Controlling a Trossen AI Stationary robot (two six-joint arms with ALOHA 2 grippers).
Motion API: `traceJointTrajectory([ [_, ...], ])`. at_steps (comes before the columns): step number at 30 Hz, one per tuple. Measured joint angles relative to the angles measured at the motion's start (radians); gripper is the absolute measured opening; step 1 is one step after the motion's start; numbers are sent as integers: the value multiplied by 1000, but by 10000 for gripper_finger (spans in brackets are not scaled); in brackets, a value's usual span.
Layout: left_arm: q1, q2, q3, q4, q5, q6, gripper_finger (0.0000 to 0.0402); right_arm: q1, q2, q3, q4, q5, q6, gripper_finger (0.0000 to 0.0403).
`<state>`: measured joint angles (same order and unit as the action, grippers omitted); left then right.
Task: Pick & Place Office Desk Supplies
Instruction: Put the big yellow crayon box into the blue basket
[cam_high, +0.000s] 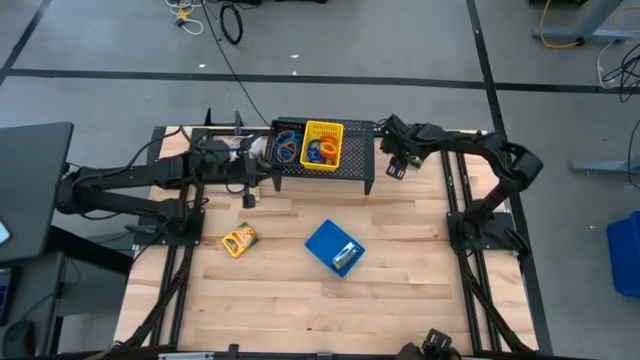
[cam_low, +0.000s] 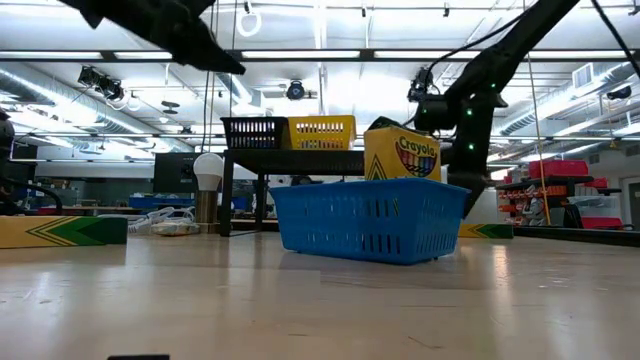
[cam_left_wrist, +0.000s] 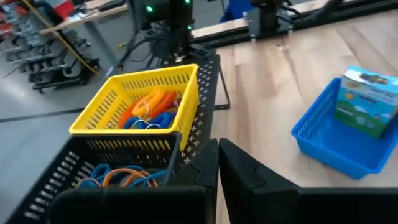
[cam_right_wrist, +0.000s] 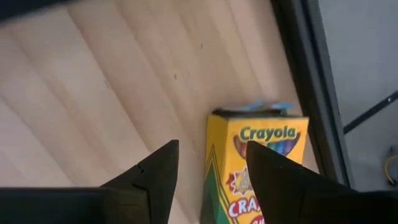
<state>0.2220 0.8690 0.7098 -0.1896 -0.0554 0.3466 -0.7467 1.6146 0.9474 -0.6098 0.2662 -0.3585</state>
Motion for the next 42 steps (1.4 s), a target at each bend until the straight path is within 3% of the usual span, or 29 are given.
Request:
traceJointTrajectory([
  [5, 40, -20, -75, 62, -17, -37, 20, -4, 22, -4, -22, 13, 0, 197],
  [15, 46, -20, -107, 112, -12, -58, 20, -52, 56, -16, -39, 29, -31, 191],
  [19, 46, -20, -107, 115, -11, -68, 20, -68, 70, -47, -13, 50, -47, 164],
  [22, 46, -20, -107, 116, -11, -70, 20, -64, 77, -58, -3, 86, -35, 120],
  [27, 46, -20, -107, 116, -11, -74, 20, -36, 73, -60, -25, 123, 10, 17],
  [36, 46, -20, -107, 117, -11, -82, 20, 67, 70, -60, -191, 72, 115, 2],
  [42, 46, -20, -107, 118, 2, -96, 20, 228, 23, -64, -281, -32, 239, 0],
])
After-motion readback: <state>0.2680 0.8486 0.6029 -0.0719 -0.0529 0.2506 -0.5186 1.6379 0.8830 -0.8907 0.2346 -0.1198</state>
